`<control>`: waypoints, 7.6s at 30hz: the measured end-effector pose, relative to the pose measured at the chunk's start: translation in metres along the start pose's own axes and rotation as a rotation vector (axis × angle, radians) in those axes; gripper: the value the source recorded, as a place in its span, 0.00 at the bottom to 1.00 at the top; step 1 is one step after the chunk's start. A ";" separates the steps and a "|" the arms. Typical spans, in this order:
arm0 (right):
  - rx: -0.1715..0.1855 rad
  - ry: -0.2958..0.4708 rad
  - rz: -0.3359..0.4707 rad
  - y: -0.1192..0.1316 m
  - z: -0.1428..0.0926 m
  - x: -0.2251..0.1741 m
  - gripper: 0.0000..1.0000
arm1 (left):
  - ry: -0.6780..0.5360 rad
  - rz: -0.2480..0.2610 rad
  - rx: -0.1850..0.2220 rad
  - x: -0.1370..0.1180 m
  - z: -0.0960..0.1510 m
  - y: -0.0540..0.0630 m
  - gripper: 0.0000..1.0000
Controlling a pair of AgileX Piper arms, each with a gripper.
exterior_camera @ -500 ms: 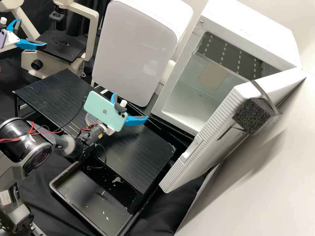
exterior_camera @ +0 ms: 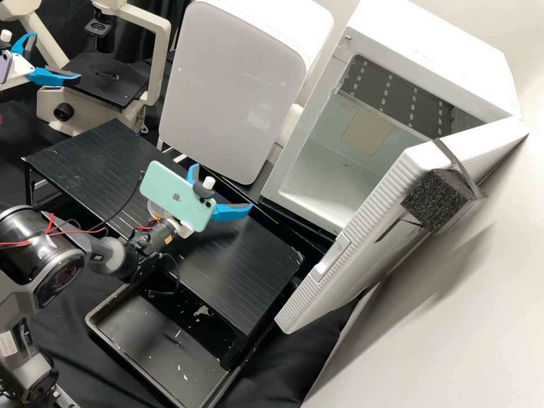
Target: Place the petri dish in the incubator
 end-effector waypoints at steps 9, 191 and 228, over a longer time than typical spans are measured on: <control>0.015 0.160 0.057 0.003 -0.013 -0.059 1.00 | 0.000 0.000 0.000 0.000 0.000 0.000 1.00; 0.036 -0.118 0.278 0.119 0.119 0.181 1.00 | 0.000 0.000 0.000 0.000 0.000 0.000 1.00; -0.030 -0.023 0.281 0.119 0.095 0.121 1.00 | 0.000 0.000 0.000 0.000 0.000 0.000 1.00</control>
